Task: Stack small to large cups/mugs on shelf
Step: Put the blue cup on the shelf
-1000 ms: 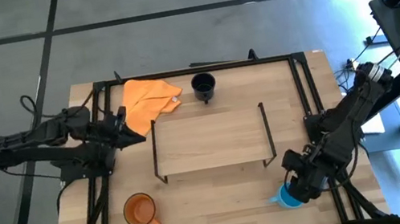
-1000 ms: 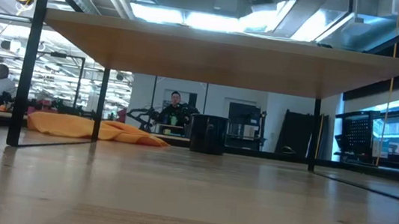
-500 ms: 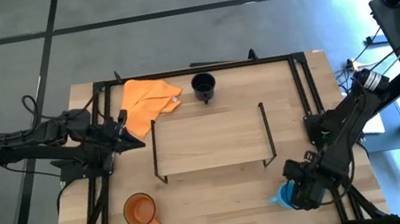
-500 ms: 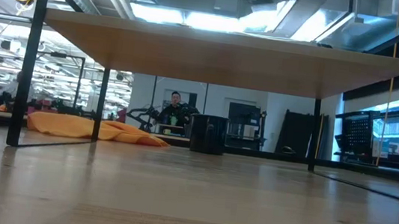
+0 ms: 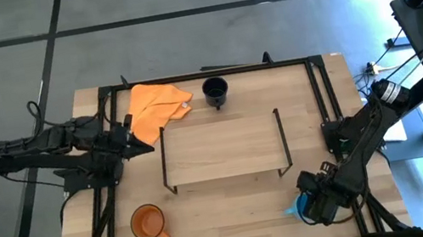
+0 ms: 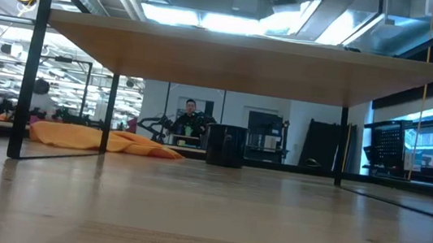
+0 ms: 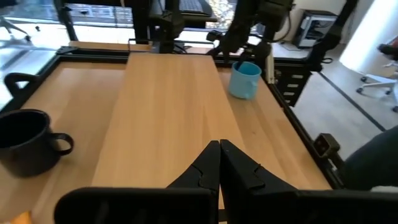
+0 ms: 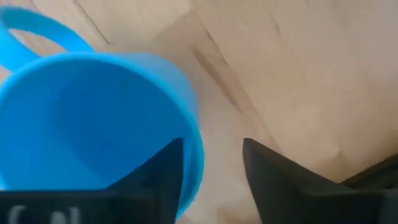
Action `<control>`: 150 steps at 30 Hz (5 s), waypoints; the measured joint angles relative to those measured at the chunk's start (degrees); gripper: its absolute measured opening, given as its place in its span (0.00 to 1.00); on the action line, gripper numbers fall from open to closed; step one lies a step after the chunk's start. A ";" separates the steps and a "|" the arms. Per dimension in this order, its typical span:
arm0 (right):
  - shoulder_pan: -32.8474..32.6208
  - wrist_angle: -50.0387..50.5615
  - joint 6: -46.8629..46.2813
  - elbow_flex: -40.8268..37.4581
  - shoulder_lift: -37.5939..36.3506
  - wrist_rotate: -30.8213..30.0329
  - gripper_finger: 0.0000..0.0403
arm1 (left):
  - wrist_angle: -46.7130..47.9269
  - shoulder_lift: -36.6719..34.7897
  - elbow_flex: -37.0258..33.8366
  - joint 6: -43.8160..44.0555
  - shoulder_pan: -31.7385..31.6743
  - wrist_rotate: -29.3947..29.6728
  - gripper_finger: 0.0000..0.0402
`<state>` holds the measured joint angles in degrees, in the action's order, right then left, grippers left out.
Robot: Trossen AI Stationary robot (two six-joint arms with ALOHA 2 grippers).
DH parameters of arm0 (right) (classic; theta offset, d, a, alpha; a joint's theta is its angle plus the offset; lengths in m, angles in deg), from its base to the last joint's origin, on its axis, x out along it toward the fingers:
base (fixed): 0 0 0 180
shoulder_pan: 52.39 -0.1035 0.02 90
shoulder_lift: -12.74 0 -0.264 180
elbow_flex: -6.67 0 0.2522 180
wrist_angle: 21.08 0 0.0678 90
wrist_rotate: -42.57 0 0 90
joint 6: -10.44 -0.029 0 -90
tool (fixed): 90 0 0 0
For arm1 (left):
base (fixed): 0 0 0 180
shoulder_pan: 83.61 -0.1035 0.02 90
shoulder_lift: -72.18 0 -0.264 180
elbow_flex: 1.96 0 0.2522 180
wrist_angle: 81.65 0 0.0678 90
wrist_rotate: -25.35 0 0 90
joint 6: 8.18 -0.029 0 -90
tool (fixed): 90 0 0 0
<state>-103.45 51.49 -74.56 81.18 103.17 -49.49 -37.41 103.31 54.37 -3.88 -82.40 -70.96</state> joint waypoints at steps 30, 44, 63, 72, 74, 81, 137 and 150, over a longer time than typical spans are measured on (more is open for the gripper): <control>13.23 0.02 53.28 10.15 -1.40 3.18 0.02 | -0.02 0.00 -0.02 1.55 -0.01 12.71 0.00; 16.84 19.05 61.38 33.25 -1.15 -2.06 0.02 | 7.12 0.33 -0.04 -0.15 -0.02 13.25 0.00; 41.24 31.16 100.63 55.71 12.31 -2.65 0.04 | 20.85 12.73 16.66 -4.54 4.64 2.11 0.00; 48.50 31.25 107.04 55.52 15.67 0.15 0.04 | 22.90 19.02 22.47 -9.31 5.62 2.30 0.00; 49.55 31.22 107.88 55.50 16.31 1.01 0.04 | 22.95 19.91 23.28 -9.40 5.64 2.26 0.00; 49.89 31.18 107.81 55.45 16.50 6.99 0.04 | 23.32 21.05 24.09 -9.44 5.57 2.22 0.00; 55.99 31.08 56.02 61.41 14.12 -5.21 0.01 | 15.10 28.22 24.06 -9.15 4.99 2.65 0.00; 58.46 31.30 50.88 35.94 6.17 -1.16 0.01 | 15.28 28.22 24.06 -5.16 2.64 2.66 0.00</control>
<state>-44.99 82.80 -23.68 117.12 109.34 -50.65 -22.14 131.53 78.43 -9.05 -79.76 -68.31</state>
